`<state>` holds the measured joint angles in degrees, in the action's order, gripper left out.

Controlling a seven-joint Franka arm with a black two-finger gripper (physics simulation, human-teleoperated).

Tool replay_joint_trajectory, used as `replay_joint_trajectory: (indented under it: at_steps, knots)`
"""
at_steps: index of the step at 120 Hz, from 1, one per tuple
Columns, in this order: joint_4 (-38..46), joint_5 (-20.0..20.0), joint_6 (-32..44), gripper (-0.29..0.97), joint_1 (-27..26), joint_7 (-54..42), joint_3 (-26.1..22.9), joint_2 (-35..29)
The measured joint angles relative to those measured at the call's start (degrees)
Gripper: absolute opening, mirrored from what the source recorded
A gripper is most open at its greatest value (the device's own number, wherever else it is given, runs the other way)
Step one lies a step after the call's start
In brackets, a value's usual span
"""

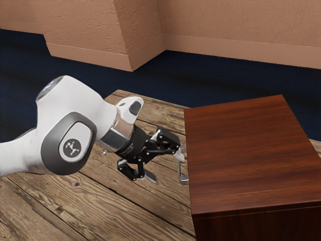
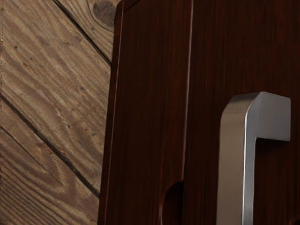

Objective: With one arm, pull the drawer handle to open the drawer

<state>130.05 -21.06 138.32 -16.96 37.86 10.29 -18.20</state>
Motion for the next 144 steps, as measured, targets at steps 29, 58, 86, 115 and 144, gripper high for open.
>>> replay_joint_trajectory:
  at_steps: [29,58,86,115,144]
  knots:
    - [0.3,0.3,-0.2,0.68,0.5,0.6,0.1,0.8]
    - [-0.1,4.5,0.2,0.68,0.8,0.8,0.1,0.8]
    - [0.0,6.0,0.9,0.68,0.8,0.9,0.1,1.1]
    - [1.0,6.3,0.5,0.68,0.9,1.0,0.1,-0.5]
    - [2.5,6.7,0.1,0.68,0.9,1.1,0.1,-1.7]
